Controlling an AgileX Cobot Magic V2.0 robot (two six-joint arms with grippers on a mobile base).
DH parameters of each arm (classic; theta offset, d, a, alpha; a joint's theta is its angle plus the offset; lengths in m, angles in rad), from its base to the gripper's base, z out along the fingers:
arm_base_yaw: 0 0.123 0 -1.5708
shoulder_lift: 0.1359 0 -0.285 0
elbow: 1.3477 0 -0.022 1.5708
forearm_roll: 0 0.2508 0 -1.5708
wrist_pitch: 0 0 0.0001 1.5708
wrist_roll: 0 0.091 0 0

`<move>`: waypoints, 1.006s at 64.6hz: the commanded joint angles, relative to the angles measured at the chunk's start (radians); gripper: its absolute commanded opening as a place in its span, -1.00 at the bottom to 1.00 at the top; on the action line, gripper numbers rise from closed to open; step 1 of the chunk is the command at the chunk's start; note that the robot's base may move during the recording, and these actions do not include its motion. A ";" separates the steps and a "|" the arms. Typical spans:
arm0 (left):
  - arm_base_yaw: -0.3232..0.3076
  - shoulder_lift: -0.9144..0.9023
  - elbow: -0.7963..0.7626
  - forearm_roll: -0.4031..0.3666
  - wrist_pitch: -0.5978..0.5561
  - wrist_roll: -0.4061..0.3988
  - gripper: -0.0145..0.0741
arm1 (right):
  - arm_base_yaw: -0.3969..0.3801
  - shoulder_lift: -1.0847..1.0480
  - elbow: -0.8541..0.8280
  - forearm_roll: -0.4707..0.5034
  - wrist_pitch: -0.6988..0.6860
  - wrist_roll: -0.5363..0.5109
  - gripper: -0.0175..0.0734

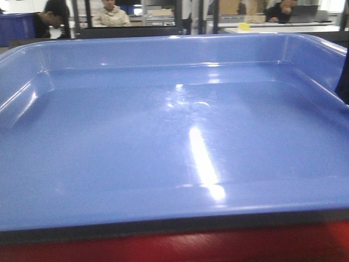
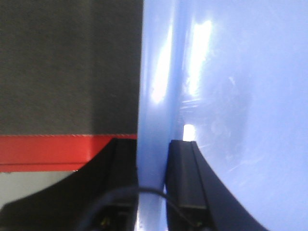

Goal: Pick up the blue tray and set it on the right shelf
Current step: 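Hold the tray raised with both grippers while the base turns away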

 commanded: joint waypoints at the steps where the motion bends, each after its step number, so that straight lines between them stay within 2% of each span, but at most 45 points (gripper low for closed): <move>1: -0.004 -0.019 -0.024 0.045 0.018 -0.030 -0.67 | -0.002 -0.026 -0.025 -0.029 0.006 0.017 -0.22; 35: -0.004 -0.019 -0.024 0.045 0.018 -0.030 -0.67 | -0.002 -0.026 -0.025 -0.029 0.007 0.017 -0.22; 65: -0.004 -0.019 -0.024 -0.002 0.018 -0.030 -0.67 | -0.002 -0.026 -0.025 -0.029 0.008 0.017 -0.22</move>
